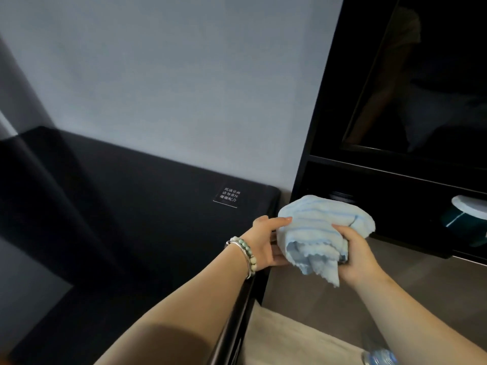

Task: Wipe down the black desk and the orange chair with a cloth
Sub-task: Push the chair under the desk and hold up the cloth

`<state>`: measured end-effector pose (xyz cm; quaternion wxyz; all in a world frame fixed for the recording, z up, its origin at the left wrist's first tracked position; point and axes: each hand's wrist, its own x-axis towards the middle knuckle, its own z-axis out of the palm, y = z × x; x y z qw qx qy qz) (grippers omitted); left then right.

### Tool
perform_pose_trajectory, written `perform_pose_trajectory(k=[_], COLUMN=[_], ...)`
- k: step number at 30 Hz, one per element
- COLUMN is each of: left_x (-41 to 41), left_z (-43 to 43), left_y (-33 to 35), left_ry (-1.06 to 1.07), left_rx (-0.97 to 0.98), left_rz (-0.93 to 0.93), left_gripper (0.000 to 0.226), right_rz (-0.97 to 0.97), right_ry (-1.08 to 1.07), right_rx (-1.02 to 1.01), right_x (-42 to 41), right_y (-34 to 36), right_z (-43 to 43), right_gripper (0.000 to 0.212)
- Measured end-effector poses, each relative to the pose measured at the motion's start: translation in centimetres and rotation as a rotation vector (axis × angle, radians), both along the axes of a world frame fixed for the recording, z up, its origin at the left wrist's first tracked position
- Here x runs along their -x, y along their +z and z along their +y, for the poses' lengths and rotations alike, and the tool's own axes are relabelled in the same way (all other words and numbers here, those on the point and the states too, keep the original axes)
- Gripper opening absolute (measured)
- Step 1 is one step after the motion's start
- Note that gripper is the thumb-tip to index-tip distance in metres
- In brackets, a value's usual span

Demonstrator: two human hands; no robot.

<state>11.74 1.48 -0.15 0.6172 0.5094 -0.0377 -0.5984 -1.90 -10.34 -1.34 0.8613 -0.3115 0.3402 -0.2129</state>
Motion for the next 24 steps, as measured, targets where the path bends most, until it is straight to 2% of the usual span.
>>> perform_pose_trajectory(k=[2, 6, 9, 12, 17, 21, 24], left_x=[-0.5, -0.4, -0.2, -0.1, 0.2, 0.0, -0.4], left_z=[-1.7, -5.8, -9.3, -12.2, -15.3, -17.2, -17.7], left_y=[-0.2, -0.8, -1.2, -1.0, -1.0, -1.5, -2.1], left_ry=[0.027, 0.02, 0.031, 0.098, 0.076, 0.024, -0.051], left_rx=[0.001, 0.03, 0.084, 0.129, 0.098, 0.018, -0.101], left_rz=[-0.073, -0.299, -0.475, -0.533, -0.591, -0.908, -1.111], left_gripper=[0.068, 0.038, 0.028, 0.027, 0.049, 0.04, 0.048], right_rz=[0.055, 0.118, 0.11, 0.146, 0.396, 0.51, 0.701], right_ry=[-0.077, -0.205, -0.292, -0.324, -0.3, -0.301, -0.293], right_rx=[0.022, 0.088, 0.102, 0.125, 0.229, 0.392, 0.437], right_x=[-0.3, -0.3, -0.6, -1.0, -1.9, -2.4, -2.3], right_y=[-0.4, -0.4, 0.2, 0.5, -0.3, -1.0, -1.7], right_z=[-1.0, -3.3, -5.7, -8.4, -12.3, -14.8, -16.0], right_gripper=[0.017, 0.021, 0.023, 0.021, 0.007, 0.015, 0.013])
